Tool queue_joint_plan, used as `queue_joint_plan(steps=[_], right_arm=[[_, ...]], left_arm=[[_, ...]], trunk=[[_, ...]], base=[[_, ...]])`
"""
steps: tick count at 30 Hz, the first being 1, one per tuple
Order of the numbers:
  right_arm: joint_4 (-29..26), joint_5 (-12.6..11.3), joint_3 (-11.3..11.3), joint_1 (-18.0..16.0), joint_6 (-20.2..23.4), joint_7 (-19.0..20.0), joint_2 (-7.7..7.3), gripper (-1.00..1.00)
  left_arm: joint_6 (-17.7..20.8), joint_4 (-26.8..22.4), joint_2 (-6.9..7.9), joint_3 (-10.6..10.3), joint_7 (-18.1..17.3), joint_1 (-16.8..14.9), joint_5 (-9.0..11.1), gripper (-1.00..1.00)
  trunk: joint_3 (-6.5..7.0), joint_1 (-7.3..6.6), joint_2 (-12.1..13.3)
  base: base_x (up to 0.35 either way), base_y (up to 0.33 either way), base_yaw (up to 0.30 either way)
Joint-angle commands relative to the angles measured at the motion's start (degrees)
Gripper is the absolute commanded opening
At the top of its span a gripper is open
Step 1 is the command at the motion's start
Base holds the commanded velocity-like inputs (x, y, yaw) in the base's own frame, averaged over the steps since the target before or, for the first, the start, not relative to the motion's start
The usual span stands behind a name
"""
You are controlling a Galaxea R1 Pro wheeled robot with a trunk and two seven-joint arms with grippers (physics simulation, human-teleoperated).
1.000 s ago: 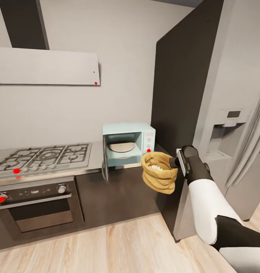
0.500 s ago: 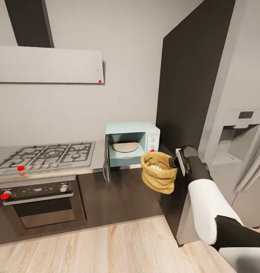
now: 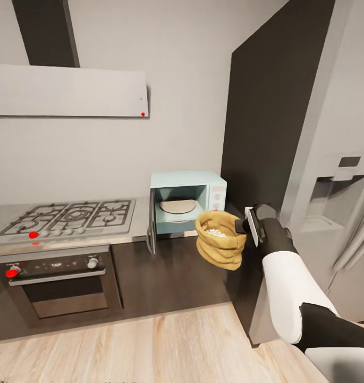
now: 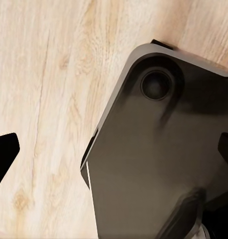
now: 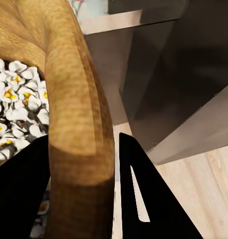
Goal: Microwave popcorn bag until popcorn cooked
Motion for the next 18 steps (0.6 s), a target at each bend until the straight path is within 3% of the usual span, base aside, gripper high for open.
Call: queue_joint_plan(steps=[1,12,18], right_arm=[[-0.06,0.31,-0.21,-0.06,0.17,0.27,0.07,-1.00],[0.12,0.33,-0.21,-0.03,0.17,0.26,0.11,-1.00],[0.26,0.14,-0.21,-0.02,0.17,0.20,0.68,-1.00]], left_arm=[[-0.12,-0.10,-0.02,0.23,0.10,0.02,0.13,1.00],[-0.12,-0.10,-0.02,0.23,0.10,0.02,0.13,1.00],[-0.12,-0.10,-0.06,0.20,0.10,0.02,0.13,1.00]], trunk=[[-0.07,0.01,-0.05],[-0.07,0.01,-0.05],[-0.07,0.01,-0.05]], base=[[0.000,0.000,0.242],[0.000,0.000,0.267],[0.000,0.000,0.036]])
